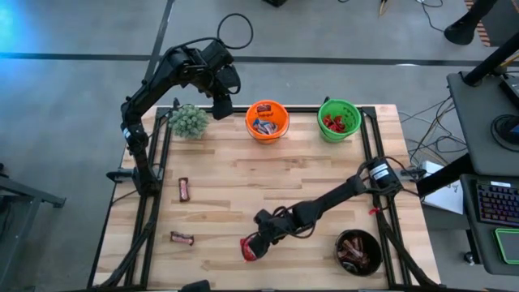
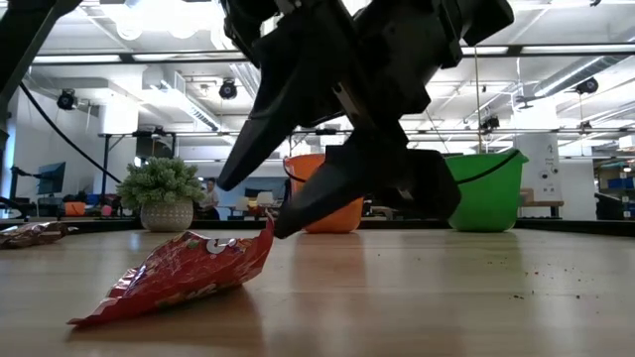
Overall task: Organize candy in baskets
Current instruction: Put the red candy into the green bucket
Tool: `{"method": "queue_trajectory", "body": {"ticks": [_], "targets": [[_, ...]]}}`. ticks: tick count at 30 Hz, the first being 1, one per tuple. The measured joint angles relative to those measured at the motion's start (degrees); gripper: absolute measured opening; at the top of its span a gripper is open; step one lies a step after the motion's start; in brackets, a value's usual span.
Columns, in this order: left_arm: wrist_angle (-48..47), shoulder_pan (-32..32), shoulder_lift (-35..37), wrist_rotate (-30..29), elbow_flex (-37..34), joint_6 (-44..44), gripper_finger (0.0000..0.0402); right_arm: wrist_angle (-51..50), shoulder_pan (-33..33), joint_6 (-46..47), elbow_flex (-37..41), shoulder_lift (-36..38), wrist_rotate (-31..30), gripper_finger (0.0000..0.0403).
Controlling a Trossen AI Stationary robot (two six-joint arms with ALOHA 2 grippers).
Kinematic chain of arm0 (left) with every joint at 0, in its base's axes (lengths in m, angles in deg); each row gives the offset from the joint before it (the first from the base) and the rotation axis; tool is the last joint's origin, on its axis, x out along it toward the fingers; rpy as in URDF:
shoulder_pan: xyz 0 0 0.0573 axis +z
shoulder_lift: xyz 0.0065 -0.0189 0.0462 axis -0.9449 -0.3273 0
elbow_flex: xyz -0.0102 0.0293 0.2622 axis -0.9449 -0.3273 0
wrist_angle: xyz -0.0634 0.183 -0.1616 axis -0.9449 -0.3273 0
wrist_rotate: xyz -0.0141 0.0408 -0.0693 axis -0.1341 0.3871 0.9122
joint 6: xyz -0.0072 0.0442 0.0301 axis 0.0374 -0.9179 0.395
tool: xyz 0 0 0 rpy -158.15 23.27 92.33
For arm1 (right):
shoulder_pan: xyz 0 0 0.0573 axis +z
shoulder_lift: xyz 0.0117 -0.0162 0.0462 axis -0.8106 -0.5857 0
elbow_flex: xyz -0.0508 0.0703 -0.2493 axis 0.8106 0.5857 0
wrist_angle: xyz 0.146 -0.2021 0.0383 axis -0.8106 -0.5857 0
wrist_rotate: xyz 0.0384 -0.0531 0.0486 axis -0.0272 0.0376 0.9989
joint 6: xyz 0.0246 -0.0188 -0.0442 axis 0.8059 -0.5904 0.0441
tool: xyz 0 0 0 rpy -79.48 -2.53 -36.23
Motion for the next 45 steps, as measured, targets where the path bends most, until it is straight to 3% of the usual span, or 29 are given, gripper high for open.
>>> {"method": "queue_trajectory", "body": {"ticks": [17, 28, 45], "targets": [[0.0, 0.0, 0.0, 0.0, 0.0, 0.2, 0.0162, 0.4, 0.0, -2.3, 0.0, -0.6, -0.1, 0.0160], [0.0, 0.0, 0.0, 0.0, 0.0, 0.2, 0.0162, 0.1, -1.4, -2.0, 0.0, -0.8, -0.7, 0.0198], [0.0, 0.0, 0.0, 0.0, 0.0, 0.2, 0.0162, 3.0, -1.4, 0.7, 0.0, -1.5, -0.7, 0.0201]]}}
